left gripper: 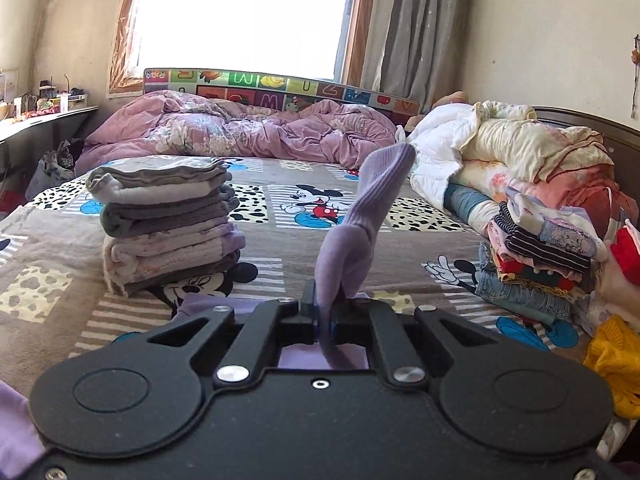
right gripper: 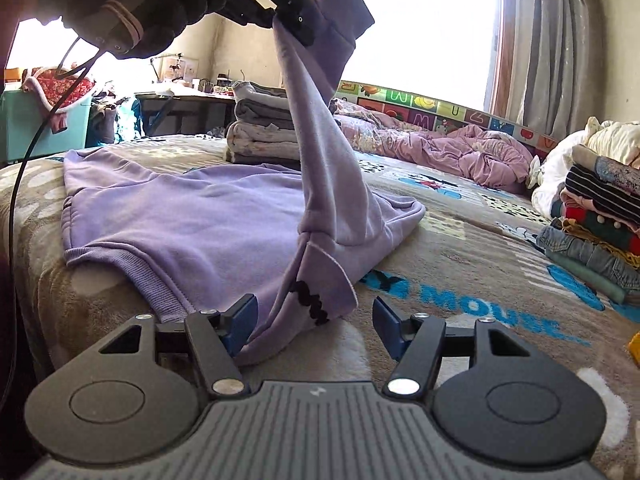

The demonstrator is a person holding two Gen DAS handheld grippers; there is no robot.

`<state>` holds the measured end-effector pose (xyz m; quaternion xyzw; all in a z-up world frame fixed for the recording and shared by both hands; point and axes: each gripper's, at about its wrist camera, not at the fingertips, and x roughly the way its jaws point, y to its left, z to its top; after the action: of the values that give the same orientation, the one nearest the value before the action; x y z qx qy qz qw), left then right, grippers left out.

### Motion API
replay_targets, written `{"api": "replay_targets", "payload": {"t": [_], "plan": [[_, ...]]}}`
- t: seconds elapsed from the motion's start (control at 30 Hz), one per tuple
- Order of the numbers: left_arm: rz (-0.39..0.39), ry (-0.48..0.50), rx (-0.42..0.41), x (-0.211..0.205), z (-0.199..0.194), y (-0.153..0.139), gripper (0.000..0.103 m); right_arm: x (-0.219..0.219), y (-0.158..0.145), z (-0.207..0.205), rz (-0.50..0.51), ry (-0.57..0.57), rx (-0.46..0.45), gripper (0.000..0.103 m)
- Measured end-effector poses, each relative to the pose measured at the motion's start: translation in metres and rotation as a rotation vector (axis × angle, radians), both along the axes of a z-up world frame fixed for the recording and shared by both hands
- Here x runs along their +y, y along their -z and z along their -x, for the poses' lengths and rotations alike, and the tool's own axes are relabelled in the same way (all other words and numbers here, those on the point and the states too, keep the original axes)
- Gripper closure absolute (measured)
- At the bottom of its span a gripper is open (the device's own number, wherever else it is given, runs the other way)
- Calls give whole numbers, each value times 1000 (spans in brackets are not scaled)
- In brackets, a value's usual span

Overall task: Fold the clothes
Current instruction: 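Lift the sleeve cuff with the left gripper and pull it across the body, then lay the sleeve onto the sweatshirt and open the left gripper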

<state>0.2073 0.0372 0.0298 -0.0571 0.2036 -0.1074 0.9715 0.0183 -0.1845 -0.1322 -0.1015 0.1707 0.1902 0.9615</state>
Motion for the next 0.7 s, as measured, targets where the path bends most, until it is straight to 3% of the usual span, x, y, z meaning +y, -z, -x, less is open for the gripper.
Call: {"api": "replay_targets", "payload": {"t": [0.23,0.4,0.5,0.7], "plan": [[116,-46,28,47,-5,34,99,4,6,6,66,-15,-12,42],[228,-79,44,77,-6,60,99,9,8,17,122,-36,-76,42],[240,-83,74,85,-9,75,99,13,7,25,152,-58,-118,42],[265,-92,135,103,-16,106,99,24,15,26,232,-93,-116,45]]}}
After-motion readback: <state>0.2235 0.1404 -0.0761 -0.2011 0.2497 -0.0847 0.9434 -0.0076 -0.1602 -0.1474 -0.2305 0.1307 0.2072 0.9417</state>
